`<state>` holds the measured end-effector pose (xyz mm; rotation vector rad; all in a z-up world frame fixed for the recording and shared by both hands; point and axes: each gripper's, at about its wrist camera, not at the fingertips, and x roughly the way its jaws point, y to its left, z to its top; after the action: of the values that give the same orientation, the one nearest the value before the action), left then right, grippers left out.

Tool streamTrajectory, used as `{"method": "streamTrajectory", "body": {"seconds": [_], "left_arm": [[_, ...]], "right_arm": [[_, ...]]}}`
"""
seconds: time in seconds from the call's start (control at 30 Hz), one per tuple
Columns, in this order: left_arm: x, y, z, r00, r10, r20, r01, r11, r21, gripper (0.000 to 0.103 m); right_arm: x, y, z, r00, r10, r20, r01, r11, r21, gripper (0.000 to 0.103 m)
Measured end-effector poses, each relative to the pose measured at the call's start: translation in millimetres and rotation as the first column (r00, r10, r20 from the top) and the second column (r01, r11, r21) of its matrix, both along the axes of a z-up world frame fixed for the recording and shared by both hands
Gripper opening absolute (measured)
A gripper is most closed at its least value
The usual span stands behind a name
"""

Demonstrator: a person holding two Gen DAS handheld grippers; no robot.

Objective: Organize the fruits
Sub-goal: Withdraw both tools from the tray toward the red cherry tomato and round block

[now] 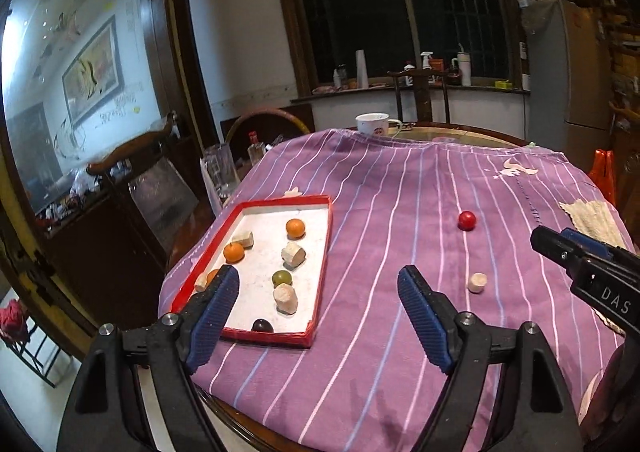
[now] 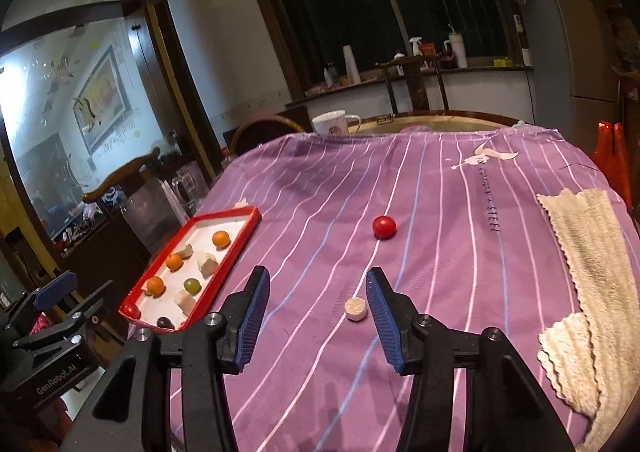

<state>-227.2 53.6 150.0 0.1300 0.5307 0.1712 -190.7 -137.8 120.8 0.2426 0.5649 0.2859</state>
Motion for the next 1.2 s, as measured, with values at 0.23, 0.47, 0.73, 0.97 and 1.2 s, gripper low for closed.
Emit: {"method": "streamTrajectory", "body": {"seconds": [0.23, 0.47, 0.73, 0.97, 1.2], "left_arm": [[1, -14, 2, 1.000, -0.022, 0.006, 0.022, 1.000, 0.022, 0.085], [22, -15, -11, 0.999, -0.023, -0.039, 0.023, 1.000, 0.019, 0.085], [57, -11, -31, 0.994, -0.004, -0.108, 0.005, 1.000, 0.010, 0.085], [89, -18, -56, 0.982, -0.021, -0.186, 0.022, 1.000, 0.006, 0.085], [112, -25, -75, 0.969, -0.041, -0.245, 0.043, 0.999, 0.004, 0.085]], "right_arm": [[-13, -15, 6, 0.998, -0.044, 0.039, 0.044, 0.999, 0.000, 0.061], [3, -20, -8, 0.999, -0.046, -0.005, 0.046, 0.999, 0.002, 0.062], [40, -14, -34, 0.997, -0.019, -0.081, 0.020, 1.000, 0.003, 0.062], [69, -25, -59, 0.987, -0.034, -0.159, 0.038, 0.999, 0.024, 0.062], [89, -34, -76, 0.974, -0.042, -0.221, 0.053, 0.998, 0.042, 0.062]]}}
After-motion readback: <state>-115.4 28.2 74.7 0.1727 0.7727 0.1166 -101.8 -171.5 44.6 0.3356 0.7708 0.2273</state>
